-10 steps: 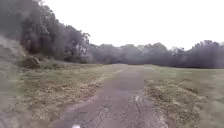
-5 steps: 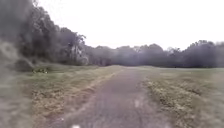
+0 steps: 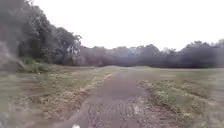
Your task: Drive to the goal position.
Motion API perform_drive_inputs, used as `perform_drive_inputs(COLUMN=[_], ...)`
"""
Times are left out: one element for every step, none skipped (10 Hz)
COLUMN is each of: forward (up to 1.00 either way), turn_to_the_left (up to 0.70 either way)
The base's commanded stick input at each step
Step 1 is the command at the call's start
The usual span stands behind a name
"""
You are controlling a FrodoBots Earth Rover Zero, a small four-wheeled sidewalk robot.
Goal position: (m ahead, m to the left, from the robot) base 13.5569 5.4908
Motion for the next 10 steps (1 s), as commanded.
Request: perform_drive_inputs(forward=[0.45, 0.45, 0.45, 0.45, 0.45, 0.45, 0.45, 0.45, 0.45, 0.45], turn_to_the_left=[0.0, 0.0, 0.0, 0.0, 0.0, 0.0, 0.0, 0.0, 0.0, 0.0])
